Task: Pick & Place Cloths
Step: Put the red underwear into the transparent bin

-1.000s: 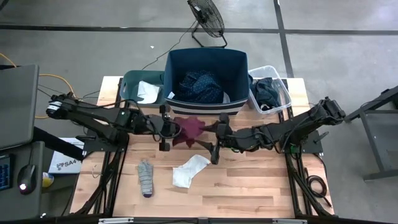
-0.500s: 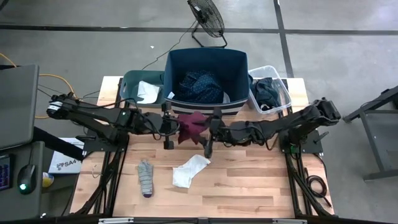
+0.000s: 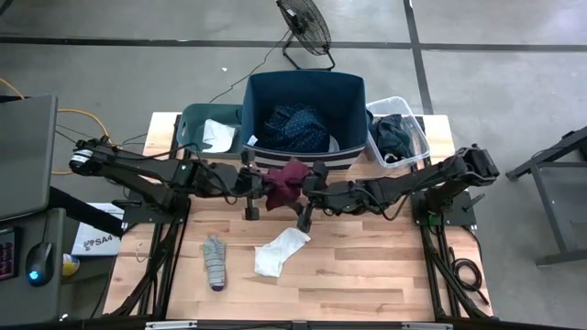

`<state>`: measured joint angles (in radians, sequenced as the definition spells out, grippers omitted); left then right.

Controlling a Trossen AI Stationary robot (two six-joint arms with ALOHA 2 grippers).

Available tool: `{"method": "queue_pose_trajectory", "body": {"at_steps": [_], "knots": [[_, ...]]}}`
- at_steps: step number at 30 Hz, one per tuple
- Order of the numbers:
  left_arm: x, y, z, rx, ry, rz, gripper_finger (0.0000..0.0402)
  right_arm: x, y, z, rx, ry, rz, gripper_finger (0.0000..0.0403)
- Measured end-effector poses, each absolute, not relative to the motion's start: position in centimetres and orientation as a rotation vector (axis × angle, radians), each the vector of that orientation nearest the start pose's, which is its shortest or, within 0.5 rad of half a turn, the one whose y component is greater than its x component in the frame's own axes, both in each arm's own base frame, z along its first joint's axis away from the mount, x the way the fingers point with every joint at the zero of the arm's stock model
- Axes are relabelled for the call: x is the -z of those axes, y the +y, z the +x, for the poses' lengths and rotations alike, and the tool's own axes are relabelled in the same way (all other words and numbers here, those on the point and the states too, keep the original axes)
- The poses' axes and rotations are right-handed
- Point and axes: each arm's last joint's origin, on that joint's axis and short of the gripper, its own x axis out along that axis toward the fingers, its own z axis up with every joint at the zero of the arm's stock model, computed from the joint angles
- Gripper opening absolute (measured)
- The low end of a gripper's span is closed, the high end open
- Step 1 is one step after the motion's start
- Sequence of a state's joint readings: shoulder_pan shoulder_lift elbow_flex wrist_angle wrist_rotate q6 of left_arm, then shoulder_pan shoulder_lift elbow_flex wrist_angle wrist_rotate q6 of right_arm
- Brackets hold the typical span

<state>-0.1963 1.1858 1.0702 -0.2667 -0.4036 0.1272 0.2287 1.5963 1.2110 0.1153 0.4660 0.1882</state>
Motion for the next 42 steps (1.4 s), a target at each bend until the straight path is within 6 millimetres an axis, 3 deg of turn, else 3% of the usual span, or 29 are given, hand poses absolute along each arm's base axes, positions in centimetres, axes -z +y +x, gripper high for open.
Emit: {"method": "queue_pose_trajectory", "body": {"at_steps": [23, 27, 34, 37, 42], "knots": [[-35.2, -4.5, 27.2, -0.091, 0.221, 0.155, 0.0004, -30.9, 5.6, 36.3, 0.18, 0.217, 0.185, 0.0224], [-35.1, -4.6, 27.2, -0.086, 0.222, 0.154, 0.0004, -30.8, 5.5, 36.4, 0.185, 0.226, 0.218, 0.018], [-35.1, -4.6, 27.2, -0.085, 0.229, 0.155, 0.0005, -30.4, 5.6, 36.3, 0.158, 0.268, 0.214, 0.0033], [-35.1, -4.6, 27.2, -0.089, 0.229, 0.17, 0.003, -30.4, 5.6, 36.3, 0.159, 0.271, 0.236, 0.0033], [-35.4, -4.5, 27.1, -0.084, 0.211, 0.26, 0.0126, -30.2, 5.6, 36.3, 0.151, 0.277, 0.273, 0.0033]]}}
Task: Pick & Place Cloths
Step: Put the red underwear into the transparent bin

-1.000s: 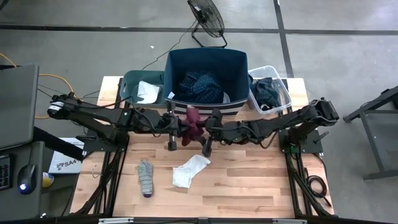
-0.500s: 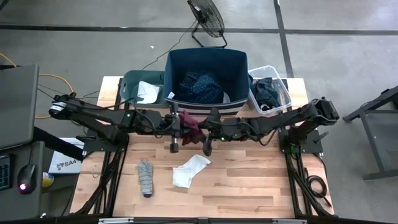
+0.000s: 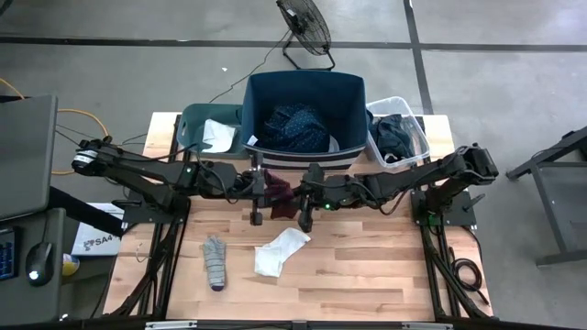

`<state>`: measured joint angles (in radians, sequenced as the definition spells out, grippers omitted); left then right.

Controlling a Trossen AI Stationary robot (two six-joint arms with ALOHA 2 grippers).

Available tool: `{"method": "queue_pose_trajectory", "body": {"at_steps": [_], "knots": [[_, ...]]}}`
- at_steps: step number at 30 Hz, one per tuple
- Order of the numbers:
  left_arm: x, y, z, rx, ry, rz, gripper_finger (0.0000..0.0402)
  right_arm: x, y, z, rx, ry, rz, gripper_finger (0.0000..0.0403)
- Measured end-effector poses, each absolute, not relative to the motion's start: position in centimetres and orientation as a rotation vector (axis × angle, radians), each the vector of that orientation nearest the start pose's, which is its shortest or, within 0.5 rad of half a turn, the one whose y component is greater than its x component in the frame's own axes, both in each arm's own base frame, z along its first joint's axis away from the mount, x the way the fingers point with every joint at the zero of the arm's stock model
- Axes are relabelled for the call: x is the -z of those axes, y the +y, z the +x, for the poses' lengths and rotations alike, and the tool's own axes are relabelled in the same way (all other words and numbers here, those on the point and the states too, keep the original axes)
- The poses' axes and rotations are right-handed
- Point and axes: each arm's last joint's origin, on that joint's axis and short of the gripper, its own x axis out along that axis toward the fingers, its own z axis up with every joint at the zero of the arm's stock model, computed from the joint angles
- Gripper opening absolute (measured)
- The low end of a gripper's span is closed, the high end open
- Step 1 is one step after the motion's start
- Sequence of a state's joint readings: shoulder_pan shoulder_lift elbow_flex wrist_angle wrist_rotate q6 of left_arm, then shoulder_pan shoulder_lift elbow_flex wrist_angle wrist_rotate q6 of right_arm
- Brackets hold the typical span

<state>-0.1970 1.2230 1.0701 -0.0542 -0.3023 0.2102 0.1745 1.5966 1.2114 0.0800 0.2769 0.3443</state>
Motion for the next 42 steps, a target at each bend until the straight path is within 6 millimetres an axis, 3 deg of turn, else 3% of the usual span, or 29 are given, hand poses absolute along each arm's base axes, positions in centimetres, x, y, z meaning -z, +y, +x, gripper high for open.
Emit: {"method": "queue_pose_trajectory", "body": {"at_steps": [7, 12, 22, 31, 37, 42], "knots": [[-37.1, -4.2, 25.3, -0.093, 0.157, 0.241, 0.0267, -29.8, 5.2, 35.7, 0.201, 0.353, 0.328, 0.0033], [-38.1, -3.5, 22.8, -0.161, 0.169, 0.166, 0.0313, -30.4, 4.9, 33.9, 0.255, 0.433, 0.379, 0.0033], [-37.5, -2.4, 18.4, -0.273, 0.342, 0.025, 0.0319, -34.3, 3.9, 29.2, 0.312, 0.407, 0.359, 0.0033], [-36.3, -1.7, 15.4, -0.31, 0.446, -0.061, 0.0319, -37.6, 2.2, 22.7, 0.528, 0.363, 0.303, 0.0033], [-34.6, -1.4, 14.1, -0.342, 0.413, -0.097, 0.0319, -38.2, 1.3, 18.9, 0.682, 0.367, 0.32, 0.0033], [-33.4, -1.3, 13.6, -0.348, 0.371, -0.142, 0.0319, -37.4, 0.5, 16.7, 0.811, 0.435, 0.346, 0.0033]]}}
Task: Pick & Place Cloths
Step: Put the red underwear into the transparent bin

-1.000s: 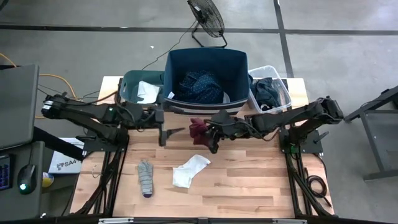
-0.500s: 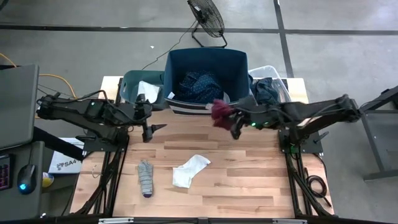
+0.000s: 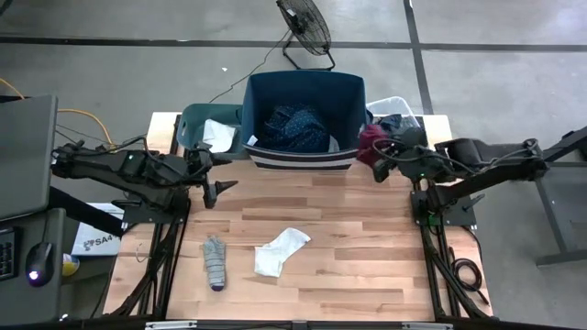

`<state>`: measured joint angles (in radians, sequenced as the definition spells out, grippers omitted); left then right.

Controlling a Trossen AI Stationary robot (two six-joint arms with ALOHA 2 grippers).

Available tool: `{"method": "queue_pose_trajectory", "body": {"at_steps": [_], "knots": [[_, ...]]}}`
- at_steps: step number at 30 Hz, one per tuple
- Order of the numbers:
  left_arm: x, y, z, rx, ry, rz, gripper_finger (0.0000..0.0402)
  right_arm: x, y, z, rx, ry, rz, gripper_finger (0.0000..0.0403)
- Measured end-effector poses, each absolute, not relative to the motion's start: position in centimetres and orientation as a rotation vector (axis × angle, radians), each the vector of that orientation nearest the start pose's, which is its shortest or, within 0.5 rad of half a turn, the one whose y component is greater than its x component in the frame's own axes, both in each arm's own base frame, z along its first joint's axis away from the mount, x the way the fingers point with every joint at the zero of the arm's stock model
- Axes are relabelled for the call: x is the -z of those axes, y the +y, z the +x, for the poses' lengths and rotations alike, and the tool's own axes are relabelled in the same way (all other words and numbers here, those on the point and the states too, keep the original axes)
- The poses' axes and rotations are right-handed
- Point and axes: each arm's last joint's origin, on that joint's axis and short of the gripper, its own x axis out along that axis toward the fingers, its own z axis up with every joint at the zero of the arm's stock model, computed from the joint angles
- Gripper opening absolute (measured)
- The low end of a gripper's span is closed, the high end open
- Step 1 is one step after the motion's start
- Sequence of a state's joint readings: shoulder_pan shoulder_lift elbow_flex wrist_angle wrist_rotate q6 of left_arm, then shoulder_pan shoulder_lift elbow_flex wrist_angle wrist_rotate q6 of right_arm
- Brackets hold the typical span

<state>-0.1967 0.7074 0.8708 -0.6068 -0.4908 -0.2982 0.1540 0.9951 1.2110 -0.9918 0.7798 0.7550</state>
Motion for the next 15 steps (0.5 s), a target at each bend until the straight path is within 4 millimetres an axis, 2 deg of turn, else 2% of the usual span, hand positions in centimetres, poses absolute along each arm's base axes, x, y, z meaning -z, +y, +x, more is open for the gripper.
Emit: {"method": "queue_pose_trajectory", "body": {"at_steps": [6, 15], "knots": [[-32.4, -1.3, 13.4, -0.344, 0.297, -0.179, 0.0319, -36.1, -0.8, 15.0, 0.969, 0.585, 0.36, 0.0033], [-31.5, -1.2, 13.2, -0.37, 0.258, -0.2, 0.0319, -35.3, -3.3, 13.4, 1.099, 0.804, 0.299, 0.0033]]}}
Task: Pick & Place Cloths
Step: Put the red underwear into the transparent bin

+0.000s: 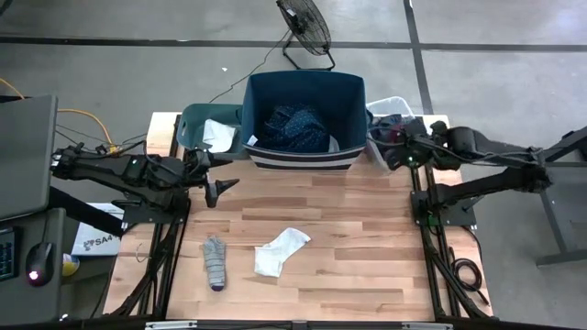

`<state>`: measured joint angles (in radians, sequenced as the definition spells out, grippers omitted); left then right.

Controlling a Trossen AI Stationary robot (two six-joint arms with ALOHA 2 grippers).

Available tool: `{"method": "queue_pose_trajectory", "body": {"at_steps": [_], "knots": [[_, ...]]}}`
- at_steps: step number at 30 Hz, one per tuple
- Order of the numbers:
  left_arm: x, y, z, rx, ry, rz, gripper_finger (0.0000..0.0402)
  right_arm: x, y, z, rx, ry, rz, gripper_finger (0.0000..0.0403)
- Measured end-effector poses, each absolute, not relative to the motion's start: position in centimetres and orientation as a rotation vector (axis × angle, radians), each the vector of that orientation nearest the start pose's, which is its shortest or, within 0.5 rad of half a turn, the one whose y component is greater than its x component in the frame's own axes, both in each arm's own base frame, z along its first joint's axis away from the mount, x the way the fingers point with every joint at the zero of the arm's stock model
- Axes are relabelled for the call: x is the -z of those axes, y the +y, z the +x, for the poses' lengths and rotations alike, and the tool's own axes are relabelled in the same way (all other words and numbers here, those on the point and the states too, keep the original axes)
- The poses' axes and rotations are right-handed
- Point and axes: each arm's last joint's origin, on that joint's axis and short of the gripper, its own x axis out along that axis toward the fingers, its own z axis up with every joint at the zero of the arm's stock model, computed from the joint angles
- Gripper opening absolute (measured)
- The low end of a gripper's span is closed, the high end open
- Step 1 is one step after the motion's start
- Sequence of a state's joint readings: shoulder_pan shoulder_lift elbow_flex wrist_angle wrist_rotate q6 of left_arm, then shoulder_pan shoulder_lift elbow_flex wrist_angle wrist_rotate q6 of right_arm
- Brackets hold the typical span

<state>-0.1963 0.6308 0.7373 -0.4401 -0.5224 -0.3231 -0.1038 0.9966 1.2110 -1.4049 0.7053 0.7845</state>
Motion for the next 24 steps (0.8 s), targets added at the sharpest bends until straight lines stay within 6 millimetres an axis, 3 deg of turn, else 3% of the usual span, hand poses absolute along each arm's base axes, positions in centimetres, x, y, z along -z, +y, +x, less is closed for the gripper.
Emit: {"method": "queue_pose_trajectory", "body": {"at_steps": [5, 12, 20, 24], "knots": [[-31.5, -1.2, 13.2, -0.371, 0.252, -0.216, 0.0319, -35.1, -5.0, 12.4, 1.241, 0.846, 0.303, 0.0033], [-31.5, -1.1, 13.2, -0.376, 0.249, -0.229, 0.0319, -34.8, -8.2, 12.7, 1.321, 0.918, 0.311, 0.0033], [-31.6, -1.2, 13.3, -0.377, 0.224, -0.268, 0.0319, -33.3, -12.4, 13.6, 1.17, 1.173, 0.23, 0.0033], [-31.6, -1.2, 13.3, -0.38, 0.224, -0.281, 0.0319, -32.1, -14.5, 13.7, 1.015, 1.3, 0.248, 0.0033]]}}
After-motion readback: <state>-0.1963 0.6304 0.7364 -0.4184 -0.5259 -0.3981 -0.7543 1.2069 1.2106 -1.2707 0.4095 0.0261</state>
